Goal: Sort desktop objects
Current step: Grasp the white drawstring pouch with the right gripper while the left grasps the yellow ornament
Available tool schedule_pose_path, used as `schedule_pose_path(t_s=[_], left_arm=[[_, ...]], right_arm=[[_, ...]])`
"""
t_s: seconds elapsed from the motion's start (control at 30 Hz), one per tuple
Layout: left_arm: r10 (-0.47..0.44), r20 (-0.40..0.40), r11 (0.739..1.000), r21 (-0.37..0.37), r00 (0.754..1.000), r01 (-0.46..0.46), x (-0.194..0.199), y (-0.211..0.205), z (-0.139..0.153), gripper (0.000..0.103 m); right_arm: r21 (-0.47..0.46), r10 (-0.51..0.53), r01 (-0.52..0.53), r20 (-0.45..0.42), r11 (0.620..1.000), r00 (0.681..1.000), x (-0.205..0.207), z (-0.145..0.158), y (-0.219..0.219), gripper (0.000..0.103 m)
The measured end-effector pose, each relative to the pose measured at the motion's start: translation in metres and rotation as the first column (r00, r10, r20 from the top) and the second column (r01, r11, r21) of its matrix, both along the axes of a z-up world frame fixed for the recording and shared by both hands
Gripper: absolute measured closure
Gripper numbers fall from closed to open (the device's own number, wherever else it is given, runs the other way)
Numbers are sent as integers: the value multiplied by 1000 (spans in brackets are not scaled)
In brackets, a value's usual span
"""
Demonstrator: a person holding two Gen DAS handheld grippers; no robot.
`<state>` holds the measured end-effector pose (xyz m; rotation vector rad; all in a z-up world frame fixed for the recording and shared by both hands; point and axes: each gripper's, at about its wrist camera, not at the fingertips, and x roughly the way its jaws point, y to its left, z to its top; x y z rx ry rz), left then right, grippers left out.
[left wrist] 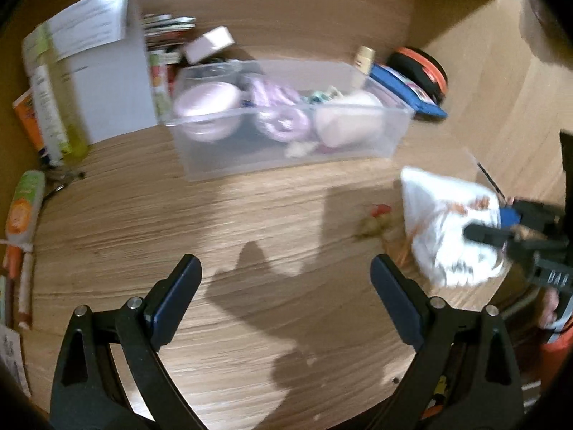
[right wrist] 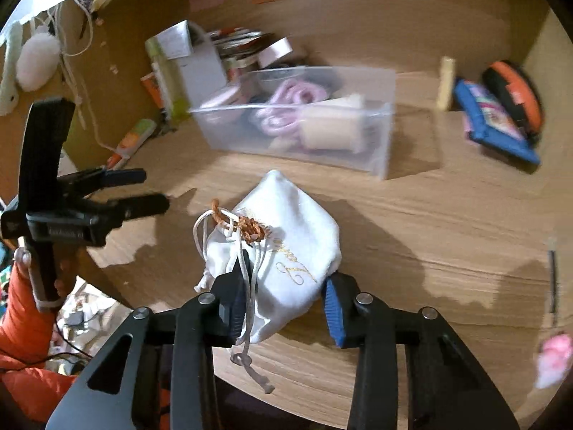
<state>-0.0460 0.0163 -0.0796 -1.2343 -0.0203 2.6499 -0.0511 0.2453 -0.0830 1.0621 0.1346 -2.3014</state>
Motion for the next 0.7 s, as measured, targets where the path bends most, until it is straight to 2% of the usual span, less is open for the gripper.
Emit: schedule_pose_path(t_s=[0.17,0.33,0.4,0.43,0.5,0.57,0.67,0.7], left_arm=[[-76,22,997,-27,997,77,-15,34,-12,7],[-130,-2,988,-79,992,129,-29,61,-14,7],[-132,-8,986,-106,991,131,-38,68,-15,7],[-132,-5,985,-112,991,130,-41,70,-15,11],[-126,8,984,-128,992,126,-49,73,-16,24],[-137,32,982,-127,990,140,-56,73,-19,36],[-138,49,979,-147,989,144,-59,75,-26,40],[-139,51,978,-151,989,145,-59,77,-27,42]], right_arm=[[-7,-62,62,-14,998,998,-8,8,27,83],[19,-80,81,-14,997,997,-15,3,34,84],[21,-83,83,3,996,997,-16,-2,35,76],[18,-81,80,18,997,997,-17,-5,35,71],[3,-51,51,44,999,998,-16,-9,34,45],[-28,-26,27,54,999,998,-14,-11,33,30],[-13,-10,11,52,1000,999,-12,-17,26,21],[4,-13,12,48,1000,999,-13,-20,23,21]])
